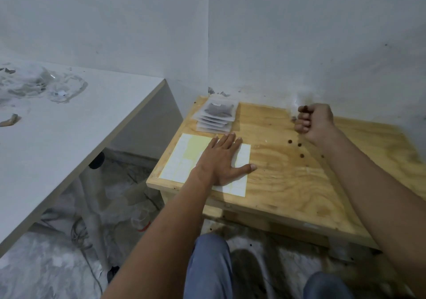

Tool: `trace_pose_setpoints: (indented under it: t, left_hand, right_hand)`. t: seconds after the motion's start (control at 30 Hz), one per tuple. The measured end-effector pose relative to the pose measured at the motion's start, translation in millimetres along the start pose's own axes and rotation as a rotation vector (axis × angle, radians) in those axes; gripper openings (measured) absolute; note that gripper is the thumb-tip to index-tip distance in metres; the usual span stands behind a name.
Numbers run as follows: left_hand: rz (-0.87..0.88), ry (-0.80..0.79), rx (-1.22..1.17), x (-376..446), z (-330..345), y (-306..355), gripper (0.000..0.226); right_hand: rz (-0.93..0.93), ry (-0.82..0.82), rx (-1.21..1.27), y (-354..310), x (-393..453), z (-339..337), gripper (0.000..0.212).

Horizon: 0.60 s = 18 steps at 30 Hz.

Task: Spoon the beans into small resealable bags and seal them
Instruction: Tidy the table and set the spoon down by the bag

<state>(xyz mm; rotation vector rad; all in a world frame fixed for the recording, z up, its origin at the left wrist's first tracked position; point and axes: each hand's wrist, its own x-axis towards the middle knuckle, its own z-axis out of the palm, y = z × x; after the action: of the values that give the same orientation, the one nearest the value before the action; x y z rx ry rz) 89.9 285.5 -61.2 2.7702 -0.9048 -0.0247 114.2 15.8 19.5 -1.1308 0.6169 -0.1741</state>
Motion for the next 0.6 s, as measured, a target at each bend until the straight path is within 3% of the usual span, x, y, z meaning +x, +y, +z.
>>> trace_pose_setpoints:
  t: [0.1,0.27,0.37,0.47,0.53,0.6]
  left_hand:
    - [0.019,-0.019,0.026,-1,-1,2,0.102]
    - [0.029,-0.031,0.168,15,-15,15,0.11]
    - [0.096,-0.016,0.177,32,-15,43,0.104]
    - [0.133,-0.052,0.107,53,-8,73,0.119]
    - [0.137,-0.069,0.095,66,-1,85,0.129]
    - [0.114,-0.093,0.081,73,6,89,0.134]
  right_hand:
    - [0.015,-0.004,0.18,-9,-12,-24,0.028]
    - [0.016,0.034,0.116,-11,-21,-54,0.028]
    - [-0.099,0.115,-0.291,-3,-28,-59,0.031]
    - [-0.401,0.204,-0.836,10,-31,-60,0.041]
    - [-0.542,0.167,-1.019,19,-30,-59,0.047]
    - [-0.546,0.154,-1.133,25,-28,-56,0.028]
